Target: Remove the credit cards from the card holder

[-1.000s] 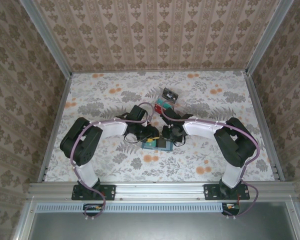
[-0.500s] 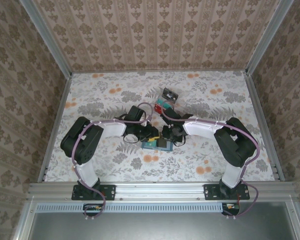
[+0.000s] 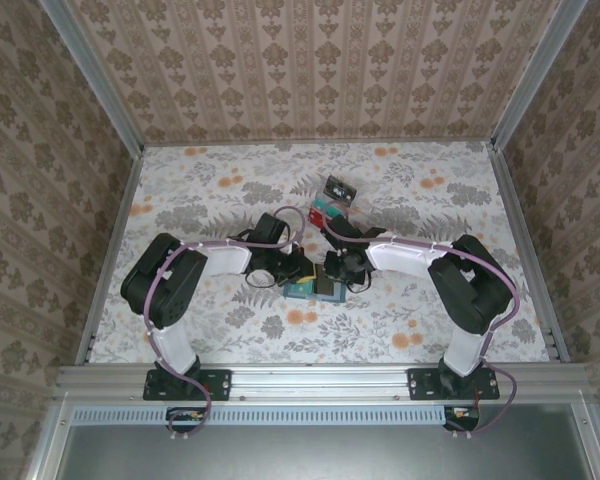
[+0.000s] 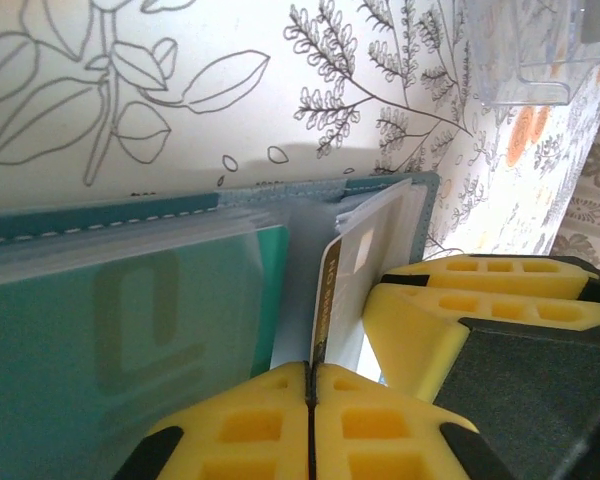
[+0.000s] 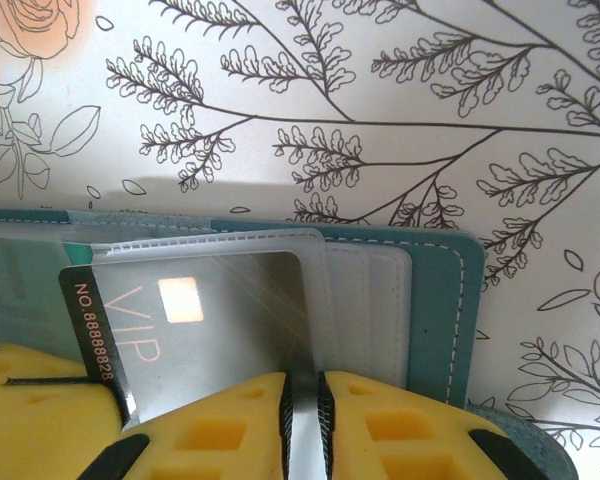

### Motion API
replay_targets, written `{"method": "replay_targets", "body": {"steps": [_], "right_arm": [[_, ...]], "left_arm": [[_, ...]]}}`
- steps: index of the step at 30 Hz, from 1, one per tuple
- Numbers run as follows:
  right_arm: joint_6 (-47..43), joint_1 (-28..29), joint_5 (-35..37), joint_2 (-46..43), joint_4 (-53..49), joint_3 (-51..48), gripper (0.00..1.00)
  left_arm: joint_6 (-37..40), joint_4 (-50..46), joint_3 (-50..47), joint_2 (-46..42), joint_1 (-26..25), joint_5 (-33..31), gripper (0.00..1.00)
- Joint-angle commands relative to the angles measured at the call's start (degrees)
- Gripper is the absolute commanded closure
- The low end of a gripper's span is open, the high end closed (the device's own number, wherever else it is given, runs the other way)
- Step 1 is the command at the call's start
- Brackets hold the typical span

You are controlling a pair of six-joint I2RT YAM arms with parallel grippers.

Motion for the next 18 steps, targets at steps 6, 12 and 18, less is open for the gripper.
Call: {"method": "replay_targets", "body": {"steps": [6,12,18], "right_arm": [[-0.6,-0.3,2.1,2.4,-4.1,-1.5,0.8],[-1.3,-0.3,2.1,-0.5,-3.4,-2.0,0.8],[-3.7,-0.6,1.1,-4.3,-1.1,-1.6,0.8]], "left_arm": [[5.8,-5.3,2.1,-3.0,0.6,-1.5,1.0],[10.1,-10.7,2.2,-6.2,2.1,-3.9,1.0],[13.5,-15.1,1.9,-9.1,4.5,-4.6,1.0]]}}
